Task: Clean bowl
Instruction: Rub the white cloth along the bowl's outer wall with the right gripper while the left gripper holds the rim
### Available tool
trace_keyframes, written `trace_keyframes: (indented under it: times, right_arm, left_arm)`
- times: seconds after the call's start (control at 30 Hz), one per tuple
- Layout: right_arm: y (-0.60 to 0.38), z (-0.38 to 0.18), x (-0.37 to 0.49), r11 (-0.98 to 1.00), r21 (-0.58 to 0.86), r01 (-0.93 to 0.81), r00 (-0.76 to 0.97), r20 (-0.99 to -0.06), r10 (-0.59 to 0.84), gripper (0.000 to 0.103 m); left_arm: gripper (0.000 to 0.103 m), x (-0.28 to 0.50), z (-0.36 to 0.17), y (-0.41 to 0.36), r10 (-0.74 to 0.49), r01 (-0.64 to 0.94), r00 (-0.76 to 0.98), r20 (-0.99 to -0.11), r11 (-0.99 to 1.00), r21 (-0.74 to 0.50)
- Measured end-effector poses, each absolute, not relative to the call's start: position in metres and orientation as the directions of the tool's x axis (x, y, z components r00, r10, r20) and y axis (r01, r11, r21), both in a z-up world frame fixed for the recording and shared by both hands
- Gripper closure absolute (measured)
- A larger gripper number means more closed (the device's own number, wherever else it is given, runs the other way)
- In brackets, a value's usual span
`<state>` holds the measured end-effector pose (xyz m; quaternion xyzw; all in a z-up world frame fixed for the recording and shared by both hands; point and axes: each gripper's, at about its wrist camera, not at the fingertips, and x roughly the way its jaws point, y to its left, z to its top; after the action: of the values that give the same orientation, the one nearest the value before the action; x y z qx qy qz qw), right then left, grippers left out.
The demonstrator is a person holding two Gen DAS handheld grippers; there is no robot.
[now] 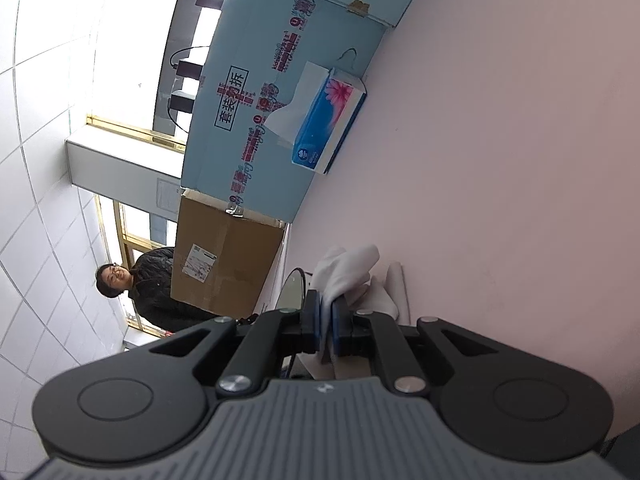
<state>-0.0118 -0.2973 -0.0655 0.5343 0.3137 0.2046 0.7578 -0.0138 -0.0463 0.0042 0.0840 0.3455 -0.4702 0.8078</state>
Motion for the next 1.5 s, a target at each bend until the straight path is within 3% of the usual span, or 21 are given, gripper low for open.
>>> trace_keyframes:
  times: [1.0,1.5]
  right_arm:
    - [-0.266,-0.073,0.045,0.348,0.936,0.053,0.713,-0.28,0.643,0.094]
    - [-0.276,-0.08,0.022,0.281,0.958,0.053,0.761,-0.221,0.61,0.094]
  left_arm:
    - [0.079,-0.002,0.004,-0.043,-0.721,0.819,0.313,-0.618,0.534,-0.209]
    - [0.078,0.0,0.005,-0.045,-0.704,0.812,0.31,-0.638,0.546,-0.208]
